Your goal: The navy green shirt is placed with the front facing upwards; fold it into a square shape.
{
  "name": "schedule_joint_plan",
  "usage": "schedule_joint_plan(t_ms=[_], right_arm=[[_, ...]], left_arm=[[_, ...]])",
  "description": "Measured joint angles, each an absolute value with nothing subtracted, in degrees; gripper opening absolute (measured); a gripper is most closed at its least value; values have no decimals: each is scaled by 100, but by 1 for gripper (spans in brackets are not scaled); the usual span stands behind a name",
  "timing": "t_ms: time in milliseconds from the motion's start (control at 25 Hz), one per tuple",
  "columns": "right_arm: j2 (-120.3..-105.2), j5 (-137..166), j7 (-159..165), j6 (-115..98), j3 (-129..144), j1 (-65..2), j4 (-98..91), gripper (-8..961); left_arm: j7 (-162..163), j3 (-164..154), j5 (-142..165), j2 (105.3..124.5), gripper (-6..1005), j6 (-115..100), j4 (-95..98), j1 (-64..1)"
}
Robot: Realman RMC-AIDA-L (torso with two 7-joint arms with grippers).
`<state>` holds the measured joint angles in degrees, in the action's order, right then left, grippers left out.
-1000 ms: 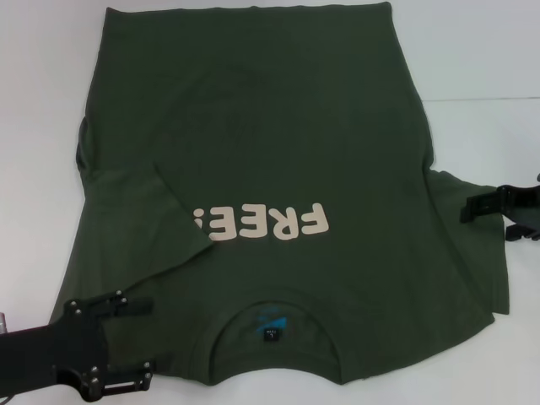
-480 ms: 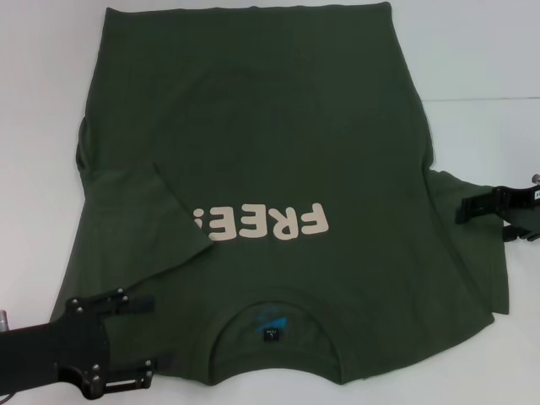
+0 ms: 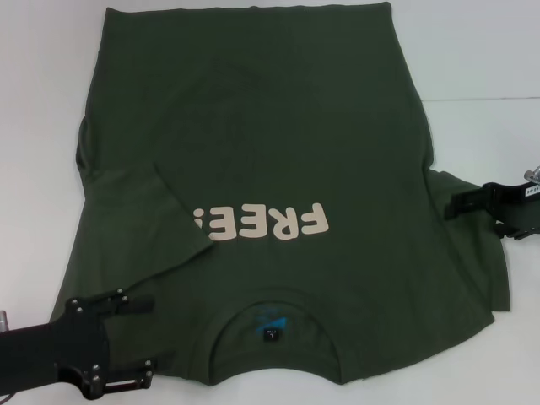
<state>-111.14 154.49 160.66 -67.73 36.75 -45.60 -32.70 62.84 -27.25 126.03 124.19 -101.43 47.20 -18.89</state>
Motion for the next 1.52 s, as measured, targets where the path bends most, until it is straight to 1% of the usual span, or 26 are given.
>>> schedule_joint_plan(t_ms=[400, 600, 800, 880, 1080, 1240, 1520], right_arm=[[-11106, 15426, 16039, -6817, 3715, -4553, -3294, 915], [-11110, 15450, 15852, -6892, 4171, -4607, -3351, 806], [-11164, 15457, 15870, -6798, 4415, -4661, -3403, 556], [-11157, 15452, 15891, -6780, 4399, -4663, -3406, 511], [-11076, 15379, 15923, -6875, 4262, -4642, -3414, 398], [-11063, 15394, 15924, -6935, 4280, -4637, -3416, 308], [-11064, 15407, 15879, -6955, 4297, -4626, -3419, 43]], left_arm=[[6284, -2724, 12603, 12419, 796, -10143, 4720, -1889], [6290, -2724, 12597, 12412, 796, -10142, 4720, -1893], [6304, -2724, 12589, 12410, 796, -10142, 4720, -1918], [6311, -2720, 12589, 12410, 796, -10142, 4720, -1921], [6315, -2713, 12581, 12409, 796, -10137, 4720, -1923], [6317, -2713, 12568, 12409, 796, -10134, 4720, -1925], [6319, -2704, 12568, 12409, 796, -10126, 4720, -1933]])
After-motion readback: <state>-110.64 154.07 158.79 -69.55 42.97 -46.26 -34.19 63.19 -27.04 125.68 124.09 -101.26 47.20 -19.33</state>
